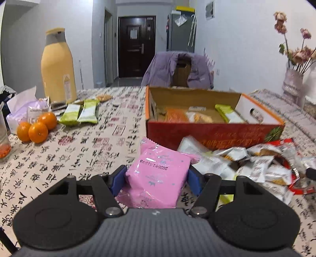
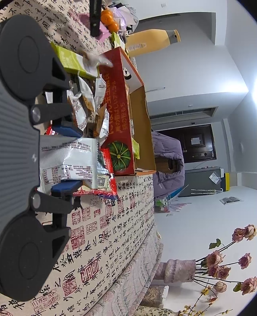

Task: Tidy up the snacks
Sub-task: 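Grasp the pink packet with the left gripper and lift, then carry both packets into the box and open both grippers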

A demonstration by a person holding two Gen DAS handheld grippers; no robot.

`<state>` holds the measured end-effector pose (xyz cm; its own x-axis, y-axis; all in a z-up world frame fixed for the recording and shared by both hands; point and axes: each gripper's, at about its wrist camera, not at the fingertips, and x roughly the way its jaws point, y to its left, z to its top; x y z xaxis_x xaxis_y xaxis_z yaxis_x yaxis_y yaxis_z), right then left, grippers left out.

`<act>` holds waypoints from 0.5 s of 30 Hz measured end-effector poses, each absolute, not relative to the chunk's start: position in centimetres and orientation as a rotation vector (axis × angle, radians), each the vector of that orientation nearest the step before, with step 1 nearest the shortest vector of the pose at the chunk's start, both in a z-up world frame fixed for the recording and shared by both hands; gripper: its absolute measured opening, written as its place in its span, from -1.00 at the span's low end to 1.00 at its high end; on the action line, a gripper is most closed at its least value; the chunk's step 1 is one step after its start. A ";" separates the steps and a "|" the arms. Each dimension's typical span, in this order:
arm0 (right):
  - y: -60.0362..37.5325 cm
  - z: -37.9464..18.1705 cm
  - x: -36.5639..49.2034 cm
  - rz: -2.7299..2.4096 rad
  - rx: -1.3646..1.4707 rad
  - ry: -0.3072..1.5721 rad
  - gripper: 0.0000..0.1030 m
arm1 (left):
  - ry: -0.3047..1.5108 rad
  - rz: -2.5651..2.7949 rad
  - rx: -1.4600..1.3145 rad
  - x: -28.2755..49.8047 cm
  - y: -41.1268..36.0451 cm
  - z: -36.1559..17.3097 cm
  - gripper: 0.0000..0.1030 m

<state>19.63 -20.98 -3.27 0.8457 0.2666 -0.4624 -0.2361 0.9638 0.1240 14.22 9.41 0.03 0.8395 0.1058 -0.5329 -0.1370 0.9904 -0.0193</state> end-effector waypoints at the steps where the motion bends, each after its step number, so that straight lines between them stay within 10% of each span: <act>1: -20.9 -3.2 19.6 0.267 0.062 0.495 -0.11 | 0.549 0.122 -0.058 14.0 9.2 0.4 0.27; 15: -19.5 -0.8 20.5 0.303 0.039 0.433 -0.11 | 0.446 0.082 -0.075 14.3 6.6 3.9 0.27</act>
<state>20.46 -19.50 -0.80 0.8635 0.2969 -0.4077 -0.2805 0.9545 0.1009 14.32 6.64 3.86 0.8990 0.0627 -0.4334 -0.0958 0.9939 -0.0548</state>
